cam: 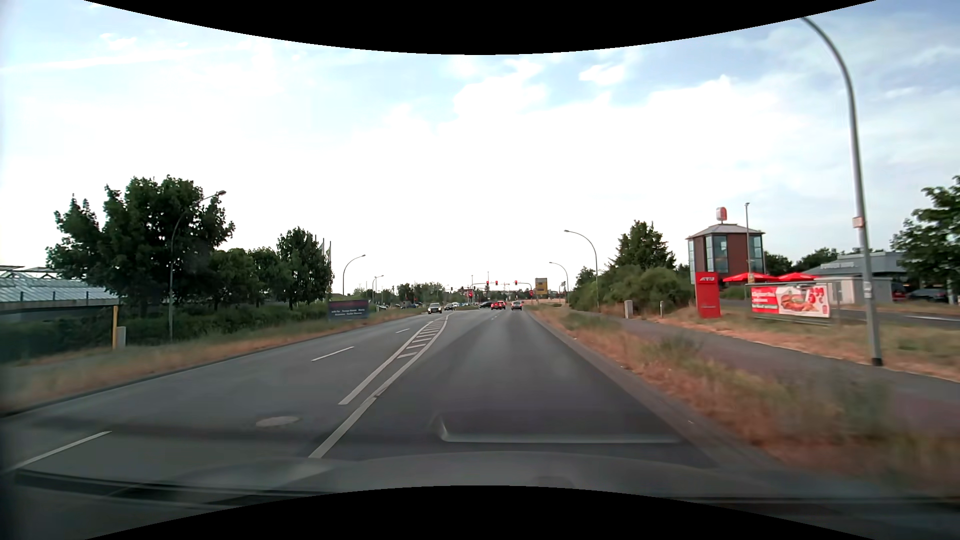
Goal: Follow the waypoints while adhering to traffic rules and regulations
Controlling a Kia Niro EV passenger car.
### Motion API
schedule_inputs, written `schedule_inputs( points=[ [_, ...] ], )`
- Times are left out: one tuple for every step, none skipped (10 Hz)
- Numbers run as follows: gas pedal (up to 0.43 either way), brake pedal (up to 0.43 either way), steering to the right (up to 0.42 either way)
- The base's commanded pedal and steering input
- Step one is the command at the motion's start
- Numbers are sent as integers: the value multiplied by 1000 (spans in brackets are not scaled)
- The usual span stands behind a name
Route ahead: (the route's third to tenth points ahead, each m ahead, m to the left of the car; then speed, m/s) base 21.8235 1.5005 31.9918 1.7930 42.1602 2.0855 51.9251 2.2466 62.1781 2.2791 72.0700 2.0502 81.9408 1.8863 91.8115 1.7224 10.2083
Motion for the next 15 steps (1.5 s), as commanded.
schedule_inputs(
  points=[
    [0, 0, -3],
    [0, 0, -2],
    [0, 0, -2],
    [0, 0, -3],
    [0, 0, -2],
    [0, 0, -2],
    [0, 0, -3],
    [0, 0, -2],
    [0, 0, -3],
    [0, 0, -2],
    [0, 0, -2],
    [0, 0, -2],
    [0, 0, -2],
    [0, 0, -2],
    [0, 0, -2]
  ],
)
